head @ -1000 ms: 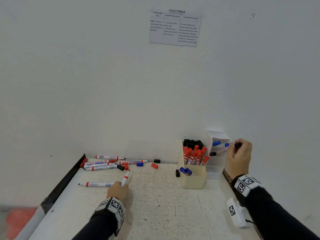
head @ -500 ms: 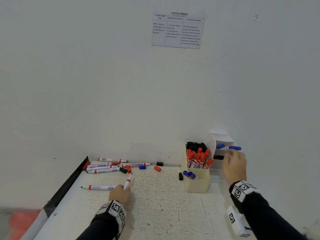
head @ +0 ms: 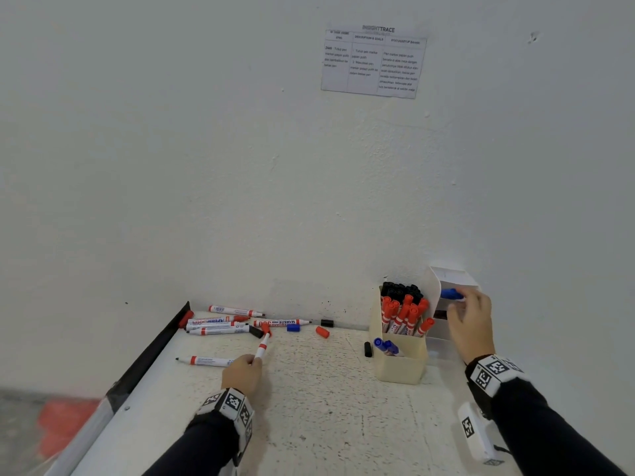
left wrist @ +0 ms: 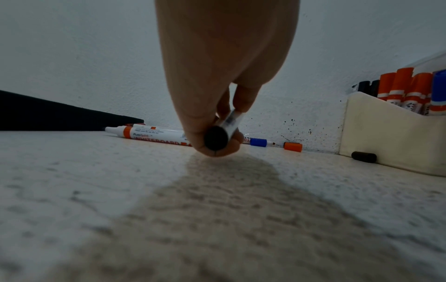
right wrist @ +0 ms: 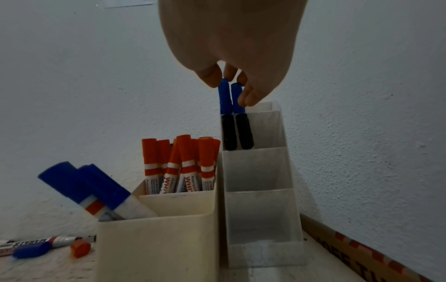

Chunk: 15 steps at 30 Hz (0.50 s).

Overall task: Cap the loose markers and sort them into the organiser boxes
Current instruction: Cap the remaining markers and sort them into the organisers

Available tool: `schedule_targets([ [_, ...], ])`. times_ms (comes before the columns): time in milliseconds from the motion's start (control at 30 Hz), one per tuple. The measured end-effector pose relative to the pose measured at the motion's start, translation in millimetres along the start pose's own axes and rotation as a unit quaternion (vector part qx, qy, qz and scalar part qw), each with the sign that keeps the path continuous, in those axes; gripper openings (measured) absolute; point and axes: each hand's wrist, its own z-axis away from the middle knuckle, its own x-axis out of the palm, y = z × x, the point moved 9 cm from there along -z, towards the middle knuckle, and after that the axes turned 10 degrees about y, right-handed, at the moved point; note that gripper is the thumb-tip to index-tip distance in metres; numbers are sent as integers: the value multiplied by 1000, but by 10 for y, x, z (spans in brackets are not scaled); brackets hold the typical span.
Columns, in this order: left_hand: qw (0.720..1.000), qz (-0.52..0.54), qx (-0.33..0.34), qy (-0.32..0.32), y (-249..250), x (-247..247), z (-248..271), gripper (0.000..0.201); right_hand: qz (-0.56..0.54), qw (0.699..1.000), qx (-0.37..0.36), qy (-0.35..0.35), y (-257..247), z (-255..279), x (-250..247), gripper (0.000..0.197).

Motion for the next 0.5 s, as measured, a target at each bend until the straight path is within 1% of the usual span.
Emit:
schedule_targets([
  [67,1000,21,6,5,-1,-56,12,35,21,1000,1,12,-42,24,-8,39],
  [167,999,46,2,24,-41,-184,19,34,82,996,-1,44,-145,89,-20,44],
  [267,995,87,-20,36,-127,-315,6,32,86,994,-7,61,-338,187,37,45],
  [333,993,104,-21,51,-177,-408,-10,28,63,994,-40,85,-571,261,90,36],
  [400,993,93,-11,70,-218,-508,-29,25,31,991,-90,98,-843,351,192,24],
  [467,993,87,-10,85,-276,-608,-37,25,-12,986,-145,80,-1120,467,359,16],
  [500,992,85,-12,90,-318,-649,-45,24,-43,984,-166,53,-1249,536,469,14],
])
